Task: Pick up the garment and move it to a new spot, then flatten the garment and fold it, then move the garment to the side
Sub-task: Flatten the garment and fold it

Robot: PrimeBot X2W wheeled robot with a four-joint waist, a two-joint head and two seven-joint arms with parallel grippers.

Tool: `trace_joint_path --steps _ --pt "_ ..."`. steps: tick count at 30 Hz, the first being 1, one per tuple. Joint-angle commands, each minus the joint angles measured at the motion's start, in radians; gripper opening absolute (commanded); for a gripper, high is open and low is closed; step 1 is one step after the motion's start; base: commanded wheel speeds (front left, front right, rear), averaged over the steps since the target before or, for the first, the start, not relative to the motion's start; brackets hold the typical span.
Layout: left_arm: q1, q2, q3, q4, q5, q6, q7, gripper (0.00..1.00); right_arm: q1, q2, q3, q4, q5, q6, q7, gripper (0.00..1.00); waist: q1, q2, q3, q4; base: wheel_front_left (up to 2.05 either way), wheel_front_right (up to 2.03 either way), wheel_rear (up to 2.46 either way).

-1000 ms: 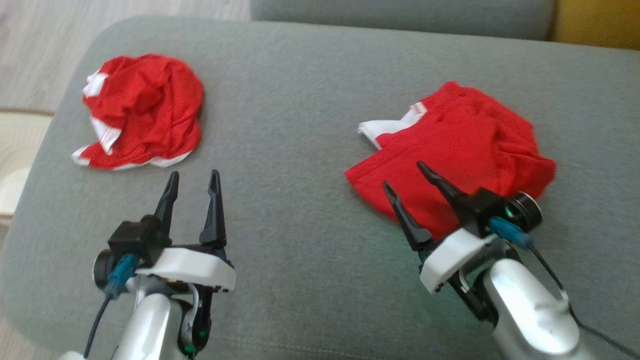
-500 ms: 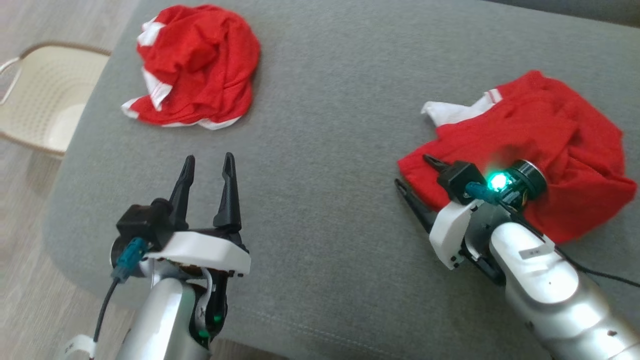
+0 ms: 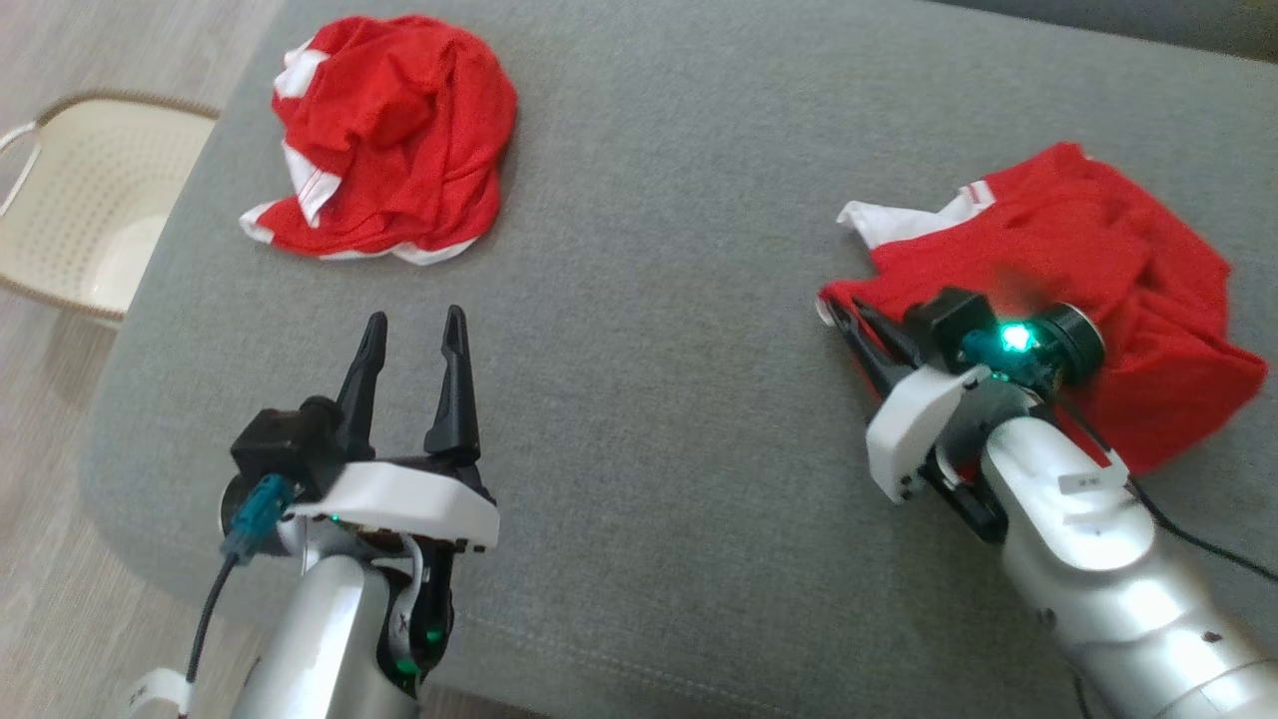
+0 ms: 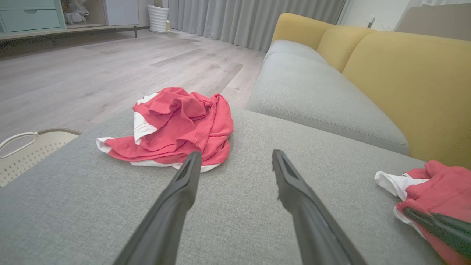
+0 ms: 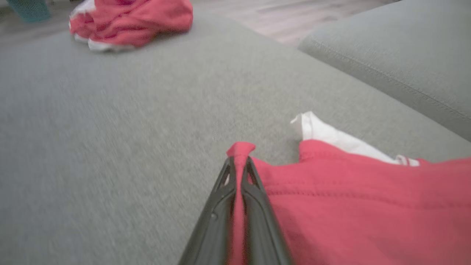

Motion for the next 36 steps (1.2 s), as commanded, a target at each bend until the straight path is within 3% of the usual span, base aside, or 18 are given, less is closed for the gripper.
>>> trace_joint_path --steps 1,11,15,19,22,30,35,36 --pt "-0.034 0.009 0.033 -0.024 0.004 0.000 -0.012 1.00 -0.035 0.027 -0.006 -0.041 0.024 -0.001 -0.025 0.00 -0.0001 0.0000 -0.021 -0.019 0.00 0.00 0.00" --pt "0.009 0.009 0.048 -0.002 -0.023 -0.002 -0.012 1.00 -0.264 0.087 -0.041 -0.204 0.161 -0.001 -0.177 0.00 -0.0001 0.0000 -0.126 -0.073 0.00 0.00 0.00" --pt "0.033 0.009 0.068 -0.005 -0.024 0.005 -0.012 1.00 -0.354 0.101 -0.152 -0.293 0.209 -0.001 -0.199 0.00 -0.0001 0.0000 -0.148 -0.103 0.00 0.00 0.00" --pt "0.047 0.009 0.085 -0.010 -0.022 0.005 -0.012 1.00 -0.350 0.084 -0.342 -0.406 0.191 -0.001 -0.200 0.00 -0.0001 0.0000 -0.155 -0.141 0.00 0.00 0.00" --pt "0.050 0.009 0.090 -0.015 -0.022 0.003 -0.012 1.00 -0.281 0.055 -0.493 -0.367 0.152 -0.001 -0.200 0.00 -0.0001 0.0000 -0.157 -0.172 0.00 0.00 0.00" --pt "0.045 0.009 0.087 -0.020 -0.016 0.001 -0.012 1.00 -0.050 -0.061 -0.719 -0.216 0.060 -0.001 -0.109 0.00 -0.0001 0.0000 -0.137 -0.238 0.00 0.00 0.00" --pt "0.028 0.009 0.085 -0.014 -0.005 -0.004 -0.012 1.00 0.070 -0.058 -0.962 -0.139 -0.097 -0.001 -0.024 0.00 -0.0001 0.0000 -0.111 -0.277 0.00 0.00 0.00" --pt "0.024 0.009 0.085 -0.012 -0.001 -0.005 -0.012 1.00 0.086 -0.045 -1.004 -0.133 -0.140 -0.001 -0.001 0.40 -0.0001 0.0000 -0.108 -0.284 0.00 0.00 0.00"
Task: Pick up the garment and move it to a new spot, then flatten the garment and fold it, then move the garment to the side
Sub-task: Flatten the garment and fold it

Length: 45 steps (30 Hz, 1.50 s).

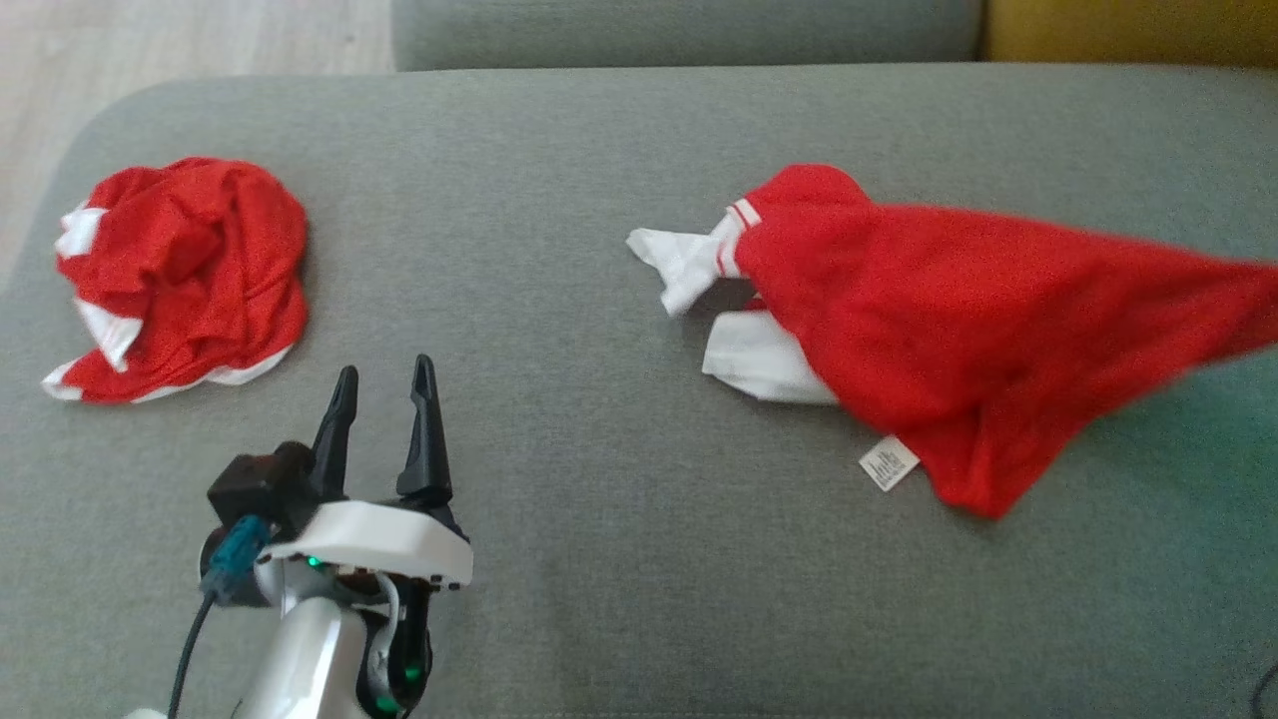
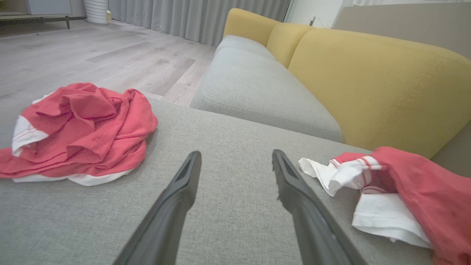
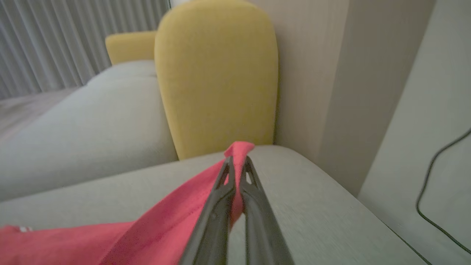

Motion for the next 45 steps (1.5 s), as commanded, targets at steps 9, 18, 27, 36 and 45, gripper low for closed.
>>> trace_joint_path --steps 9,18,27,36,45 --pt "-0.069 0.008 0.041 -0.020 0.023 -0.010 -0.012 1.00 0.021 0.150 -0.037 -0.159 -0.178 -0.001 0.028 1.00 0.0000 0.0000 0.015 -0.057 0.00 0.00 0.00" --pt "-0.072 0.008 0.042 -0.057 0.022 -0.018 -0.012 1.00 0.168 0.140 0.369 -0.411 0.038 -0.001 -0.100 1.00 0.0000 0.0000 -0.004 -0.079 0.00 0.00 0.00" --pt "-0.049 0.008 0.038 -0.082 0.035 -0.029 -0.012 1.00 0.370 0.115 0.526 -0.516 0.117 -0.001 -0.166 1.00 0.0000 0.0000 -0.020 -0.098 0.00 0.00 0.00" --pt "-0.045 0.008 0.036 -0.075 0.041 -0.033 -0.012 1.00 0.441 0.104 0.590 -0.499 0.166 -0.001 -0.144 1.00 0.0000 0.0000 -0.011 -0.105 0.00 0.00 0.00" --pt "-0.058 0.008 0.023 -0.060 0.034 -0.032 -0.012 1.00 0.480 0.082 0.642 -0.416 0.263 -0.001 0.000 1.00 0.0000 0.0000 0.024 -0.093 0.00 0.00 0.00"
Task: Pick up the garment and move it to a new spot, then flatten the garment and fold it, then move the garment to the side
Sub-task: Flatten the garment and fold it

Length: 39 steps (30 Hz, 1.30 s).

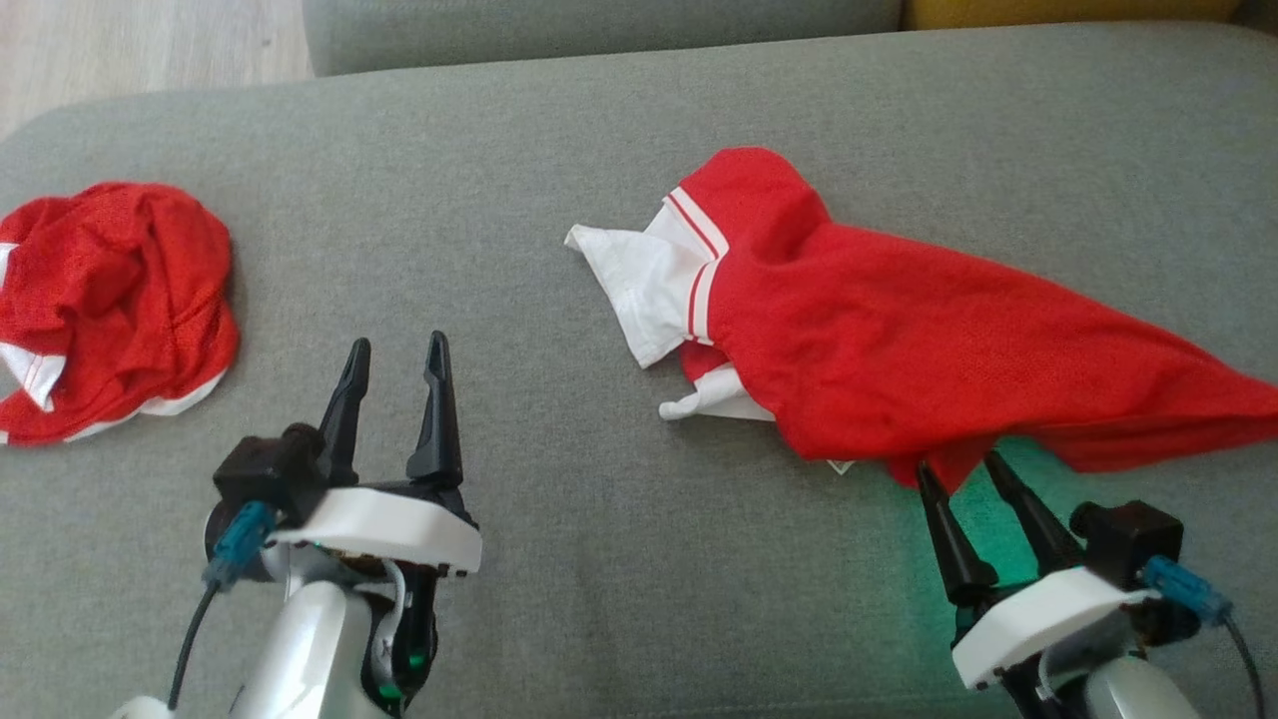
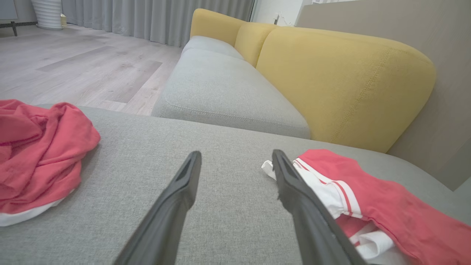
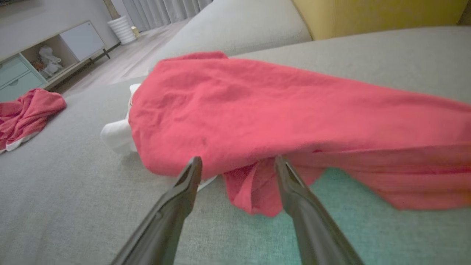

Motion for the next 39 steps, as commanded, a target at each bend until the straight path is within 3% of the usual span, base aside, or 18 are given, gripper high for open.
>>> trace_joint_path --steps 1,15,16,17,22,28,32,39 --pt "-0.040 0.008 0.030 -0.028 0.000 0.001 -0.012 1.00 -0.015 -0.016 0.025 -0.017 0.016 -0.001 0.015 1.00 0.0000 0.0000 0.010 0.006 0.00 0.00 0.00" --pt "-0.084 0.008 0.018 -0.020 0.008 -0.001 -0.012 1.00 -0.120 -0.007 0.039 0.147 0.017 -0.001 0.061 1.00 0.0000 0.0000 0.079 0.049 0.00 0.00 0.00" --pt "-0.086 0.008 0.018 -0.019 0.009 -0.001 -0.012 1.00 -0.128 -0.008 0.048 0.158 0.017 -0.001 0.067 0.26 0.0000 0.0000 0.081 0.050 0.00 0.00 0.00" --pt "-0.087 0.008 0.018 -0.018 0.009 -0.001 -0.012 1.00 -0.135 -0.011 0.063 0.167 0.017 -0.001 0.074 0.00 0.0000 0.0000 0.082 0.051 0.00 0.00 0.00" --pt "-0.077 0.008 0.020 -0.006 0.010 0.000 -0.012 1.00 -0.161 -0.024 0.143 0.144 0.061 -0.001 0.065 0.00 0.0000 0.0000 0.059 0.046 0.00 0.00 0.00" --pt "-0.057 0.008 0.020 0.000 0.005 -0.001 -0.012 1.00 -0.199 -0.095 0.214 -0.015 0.128 -0.001 0.052 0.00 0.0000 0.0000 0.008 0.029 0.00 0.00 0.00" --pt "-0.036 0.008 0.014 0.002 0.000 0.001 -0.012 1.00 -0.242 -0.157 0.174 -0.142 0.140 -0.001 0.073 0.00 0.0000 0.0000 -0.029 0.024 0.00 0.00 0.00" --pt "-0.022 0.008 0.000 -0.004 -0.007 0.004 -0.012 1.00 -0.336 -0.221 0.059 -0.252 0.140 -0.001 0.146 0.00 0.0000 0.0000 -0.049 0.035 0.00 0.00 0.00"
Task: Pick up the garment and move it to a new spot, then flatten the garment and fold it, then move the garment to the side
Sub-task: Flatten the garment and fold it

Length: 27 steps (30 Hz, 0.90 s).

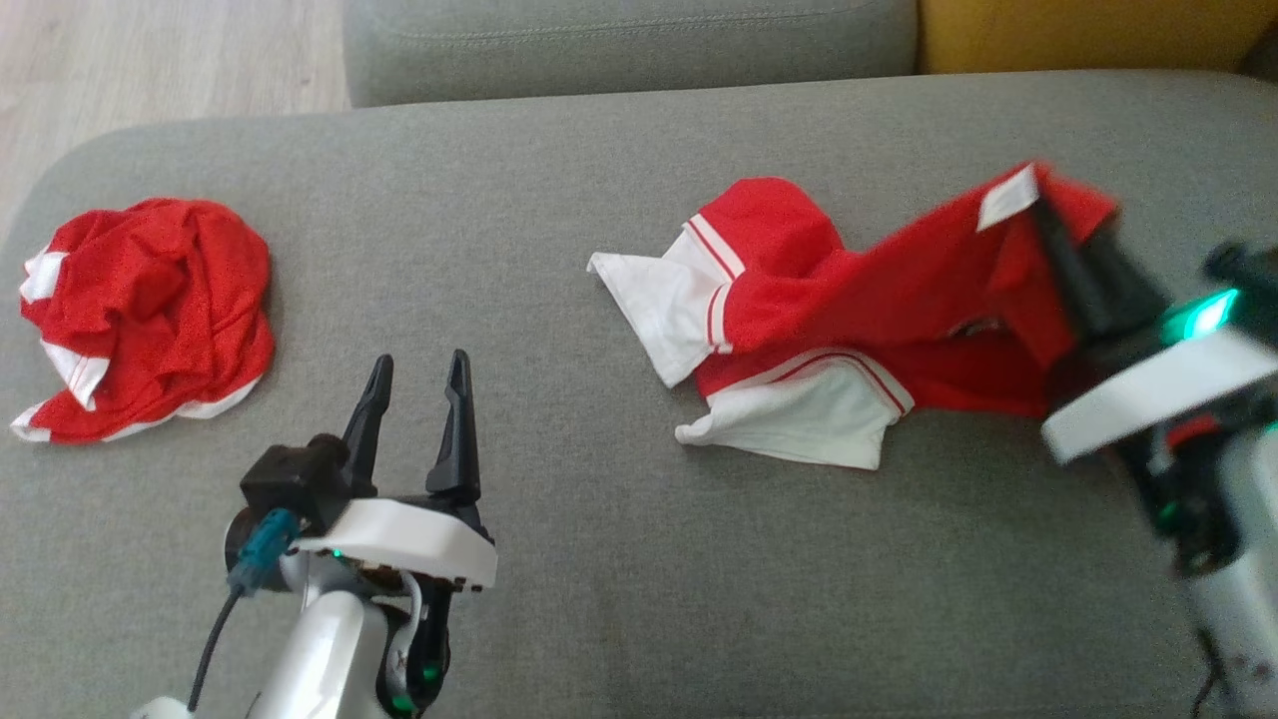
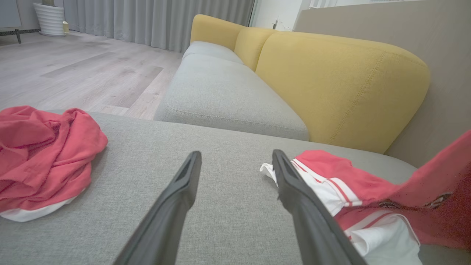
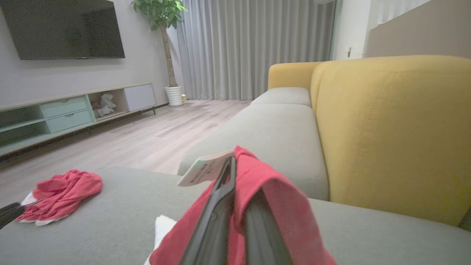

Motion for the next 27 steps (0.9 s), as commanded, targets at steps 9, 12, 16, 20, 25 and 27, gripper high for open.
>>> trace_joint_path --steps 9,12,16,20,25,27 --pt "-0.068 0.008 0.010 -0.046 -0.002 0.002 -0.012 1.00 -0.284 -0.101 -0.126 0.142 0.016 -0.001 0.109 0.00 0.0000 0.0000 0.112 0.064 0.00 0.00 0.00" --pt "-0.094 0.008 -0.008 -0.045 -0.003 -0.001 -0.012 1.00 -0.400 -0.145 -0.178 0.261 0.017 -0.001 0.118 0.00 0.0000 0.0000 0.168 0.100 0.00 0.00 0.00" --pt "-0.130 0.008 -0.035 -0.042 -0.007 -0.004 -0.012 1.00 -0.567 -0.206 -0.287 0.479 -0.023 -0.001 0.105 0.00 0.0000 0.0000 0.235 0.150 0.00 0.00 0.00" --pt "-0.157 0.008 -0.061 -0.044 -0.019 0.001 -0.012 1.00 -0.690 -0.259 -0.356 0.720 -0.142 -0.001 0.071 1.00 0.0000 0.0000 0.272 0.185 0.00 0.00 0.00" --pt "-0.164 0.008 -0.073 -0.047 -0.032 0.015 -0.012 1.00 -0.759 -0.251 -0.387 0.909 -0.288 -0.001 0.050 1.00 0.0000 0.0000 0.278 0.191 0.00 0.00 0.00" --pt "-0.163 0.008 -0.068 -0.045 -0.032 0.021 -0.012 1.00 -0.769 -0.217 -0.381 0.936 -0.303 -0.001 0.019 1.00 0.0000 0.0000 0.270 0.177 0.00 0.00 0.00"
